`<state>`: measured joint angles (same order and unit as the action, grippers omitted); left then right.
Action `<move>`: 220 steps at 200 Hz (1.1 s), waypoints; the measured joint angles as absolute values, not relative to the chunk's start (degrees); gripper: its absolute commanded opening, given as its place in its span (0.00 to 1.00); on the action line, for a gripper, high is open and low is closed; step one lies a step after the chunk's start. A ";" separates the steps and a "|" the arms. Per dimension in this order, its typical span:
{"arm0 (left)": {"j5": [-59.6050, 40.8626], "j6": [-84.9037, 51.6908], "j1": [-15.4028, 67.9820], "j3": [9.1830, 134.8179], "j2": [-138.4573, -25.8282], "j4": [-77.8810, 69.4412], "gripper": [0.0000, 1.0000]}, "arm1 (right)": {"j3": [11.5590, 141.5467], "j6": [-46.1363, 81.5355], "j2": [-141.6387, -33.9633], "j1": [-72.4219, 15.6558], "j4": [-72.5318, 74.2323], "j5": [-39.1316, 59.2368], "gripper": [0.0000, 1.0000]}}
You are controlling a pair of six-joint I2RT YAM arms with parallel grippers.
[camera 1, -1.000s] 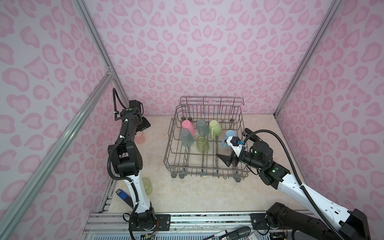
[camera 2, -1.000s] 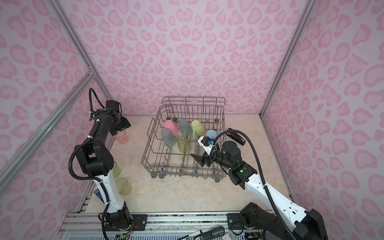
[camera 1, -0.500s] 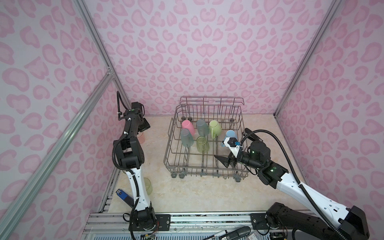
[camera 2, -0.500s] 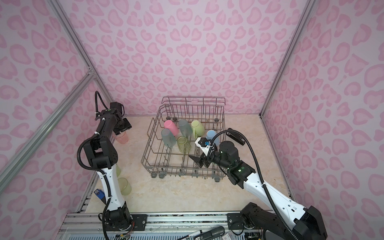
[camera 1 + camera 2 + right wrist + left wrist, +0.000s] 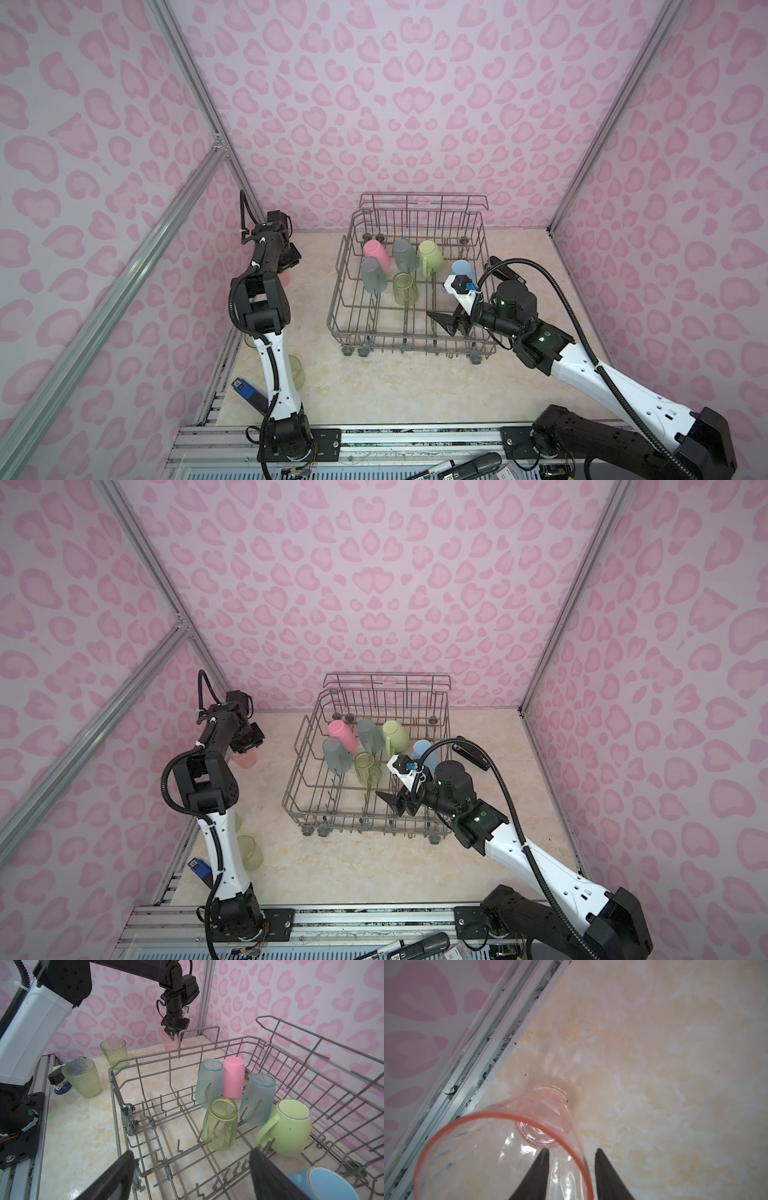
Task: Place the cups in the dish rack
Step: 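Lower the left gripper onto the clear pink-rimmed cup and close it, then lift the pink-rimmed cup toward the rack with the left gripper while the right gripper approaches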
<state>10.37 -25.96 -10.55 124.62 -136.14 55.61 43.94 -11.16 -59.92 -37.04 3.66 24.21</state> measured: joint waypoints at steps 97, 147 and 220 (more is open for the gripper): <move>11.51 -26.35 -10.52 124.62 -135.94 55.75 0.05 | 46.02 -10.87 -60.10 -38.96 2.28 21.21 0.86; 9.13 -26.37 -9.89 122.50 -134.34 55.61 0.05 | 50.02 -8.25 -64.07 -40.95 -0.12 12.43 0.85; 3.64 -26.37 -6.74 118.08 -129.34 53.82 0.05 | 52.27 6.31 -67.83 -41.36 -0.71 6.37 0.87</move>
